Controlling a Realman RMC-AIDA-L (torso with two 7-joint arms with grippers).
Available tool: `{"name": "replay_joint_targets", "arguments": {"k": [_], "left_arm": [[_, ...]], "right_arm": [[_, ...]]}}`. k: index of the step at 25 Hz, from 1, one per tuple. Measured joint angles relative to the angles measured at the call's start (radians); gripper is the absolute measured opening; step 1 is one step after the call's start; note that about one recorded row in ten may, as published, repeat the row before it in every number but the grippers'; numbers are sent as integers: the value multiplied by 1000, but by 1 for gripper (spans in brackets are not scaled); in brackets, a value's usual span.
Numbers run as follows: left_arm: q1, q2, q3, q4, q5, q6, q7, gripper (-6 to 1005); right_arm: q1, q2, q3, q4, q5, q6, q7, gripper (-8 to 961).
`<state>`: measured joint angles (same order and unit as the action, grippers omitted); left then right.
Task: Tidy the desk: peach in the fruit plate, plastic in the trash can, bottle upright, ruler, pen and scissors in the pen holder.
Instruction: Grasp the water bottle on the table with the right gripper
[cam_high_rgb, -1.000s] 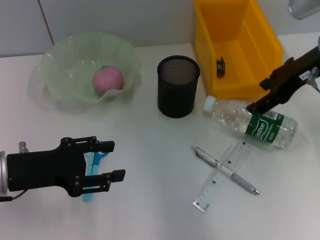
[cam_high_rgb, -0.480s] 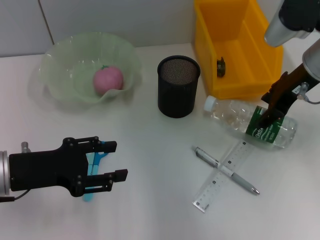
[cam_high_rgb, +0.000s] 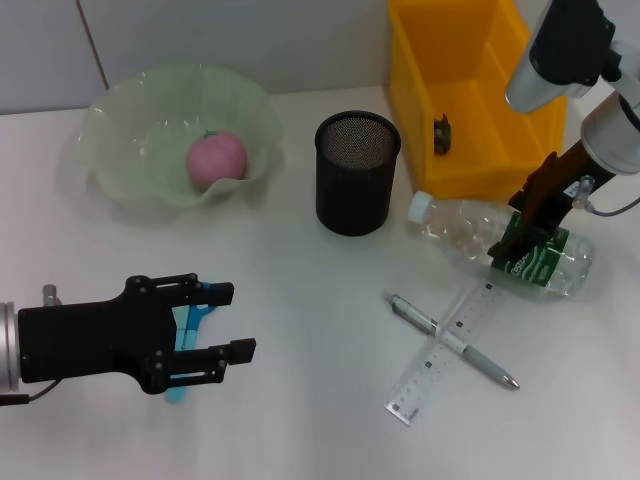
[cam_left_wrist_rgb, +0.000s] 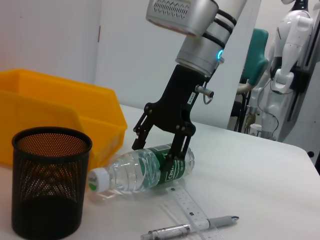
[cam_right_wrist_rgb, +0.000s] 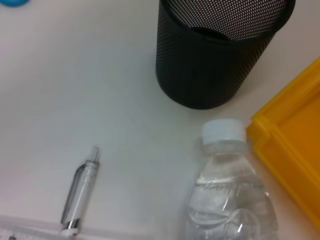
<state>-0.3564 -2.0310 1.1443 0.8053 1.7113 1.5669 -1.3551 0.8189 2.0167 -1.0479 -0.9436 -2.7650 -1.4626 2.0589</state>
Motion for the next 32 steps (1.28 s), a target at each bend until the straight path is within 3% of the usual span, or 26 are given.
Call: {"name": "replay_joint_targets", "arguments": {"k": [32], "left_arm": [[1, 0, 0, 12, 0, 6, -32, 773]], "right_arm": [[-1, 2, -4, 113, -33, 101, -14, 818]]}}
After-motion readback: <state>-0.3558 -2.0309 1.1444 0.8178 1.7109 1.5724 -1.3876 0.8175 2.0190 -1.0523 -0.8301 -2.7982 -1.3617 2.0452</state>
